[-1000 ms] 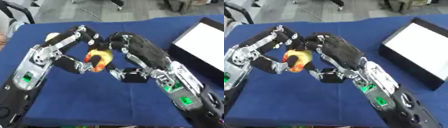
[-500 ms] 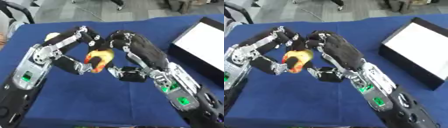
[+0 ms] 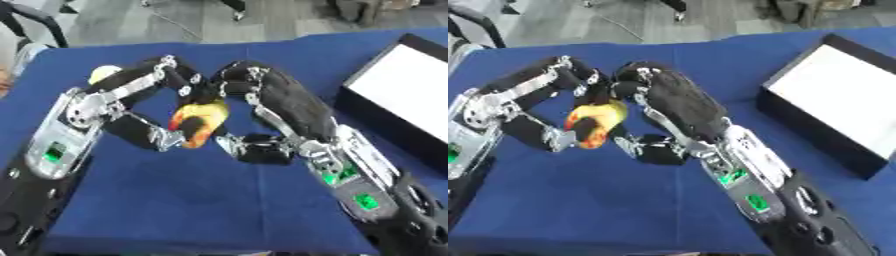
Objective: Pick up the objects with one hand, pass them to the other hand, and then place them into the box on the other side of the table.
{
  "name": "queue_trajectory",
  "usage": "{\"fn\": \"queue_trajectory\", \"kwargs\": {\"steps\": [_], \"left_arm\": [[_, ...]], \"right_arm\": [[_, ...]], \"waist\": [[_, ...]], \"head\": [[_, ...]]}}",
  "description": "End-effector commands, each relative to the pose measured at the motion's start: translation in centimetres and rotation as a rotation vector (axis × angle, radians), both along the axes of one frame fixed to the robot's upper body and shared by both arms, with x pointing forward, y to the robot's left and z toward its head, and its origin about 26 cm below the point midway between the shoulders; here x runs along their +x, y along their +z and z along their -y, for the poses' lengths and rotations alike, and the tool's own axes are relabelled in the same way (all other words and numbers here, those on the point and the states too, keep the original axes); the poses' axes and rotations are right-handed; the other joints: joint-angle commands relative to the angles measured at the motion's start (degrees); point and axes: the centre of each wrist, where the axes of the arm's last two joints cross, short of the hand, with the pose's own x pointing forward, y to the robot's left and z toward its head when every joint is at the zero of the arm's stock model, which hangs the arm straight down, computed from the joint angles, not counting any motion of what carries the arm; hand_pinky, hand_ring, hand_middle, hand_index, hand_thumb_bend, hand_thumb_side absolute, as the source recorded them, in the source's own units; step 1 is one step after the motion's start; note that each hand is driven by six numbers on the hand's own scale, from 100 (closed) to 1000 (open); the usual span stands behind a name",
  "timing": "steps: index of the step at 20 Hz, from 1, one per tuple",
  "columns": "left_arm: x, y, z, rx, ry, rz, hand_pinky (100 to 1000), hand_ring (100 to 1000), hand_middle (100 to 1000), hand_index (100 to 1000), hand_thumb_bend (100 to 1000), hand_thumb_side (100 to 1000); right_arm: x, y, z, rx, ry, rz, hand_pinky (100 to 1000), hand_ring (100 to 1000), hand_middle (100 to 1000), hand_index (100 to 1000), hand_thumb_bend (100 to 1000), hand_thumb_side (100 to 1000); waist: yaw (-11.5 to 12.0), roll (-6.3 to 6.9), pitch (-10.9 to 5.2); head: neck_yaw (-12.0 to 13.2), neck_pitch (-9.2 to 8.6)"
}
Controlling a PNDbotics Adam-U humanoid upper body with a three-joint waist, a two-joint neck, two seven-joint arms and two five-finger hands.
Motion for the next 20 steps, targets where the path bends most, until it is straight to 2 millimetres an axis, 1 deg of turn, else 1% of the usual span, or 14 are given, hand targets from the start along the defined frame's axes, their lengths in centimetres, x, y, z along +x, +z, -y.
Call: {"fn": "queue_trajectory", "kwargs": {"steps": [1,8,12,15,17,20], "left_arm": [[0.5,0.8,-0.6,-0.005,0.027,0.018,775,544,590,748,100,442],[0.7,1.3,-0.9,-0.037,0.018,0.010,780,549,594,751,100,508],[0.7,1.6,-0.9,-0.055,0.006,0.001,781,549,594,752,100,534],[0.7,1.8,-1.0,-0.069,0.006,-0.006,781,549,594,751,100,535],[0.8,1.9,-1.3,-0.077,0.015,-0.006,781,548,593,750,100,531],[0.9,1.9,-2.1,-0.097,0.049,-0.013,780,546,591,746,100,525]], "right_arm": [[0.0,1.1,0.5,0.017,-0.008,0.039,753,731,485,394,100,100],[0.4,0.5,0.7,-0.024,-0.012,0.021,753,734,485,390,100,100],[0.8,-0.3,0.7,-0.046,-0.024,0.008,753,736,486,387,100,100],[1.2,-0.8,0.9,-0.062,-0.035,0.002,754,737,487,386,100,100],[1.4,-0.9,1.2,-0.066,-0.049,0.005,755,737,488,385,100,100],[1.7,-0.7,2.6,-0.058,-0.102,0.018,756,737,490,385,100,100]], "waist": [[-0.04,-0.27,-0.60],[-0.07,-0.30,-0.64],[-0.03,-0.29,-0.66],[0.00,-0.31,-0.66],[-0.03,-0.34,-0.67],[-0.16,-0.45,-0.72]], "head": [[-0.22,-0.14],[-0.48,-0.14],[-0.77,-0.14],[-0.93,-0.14],[-0.99,-0.14],[-1.04,-0.14]]}}
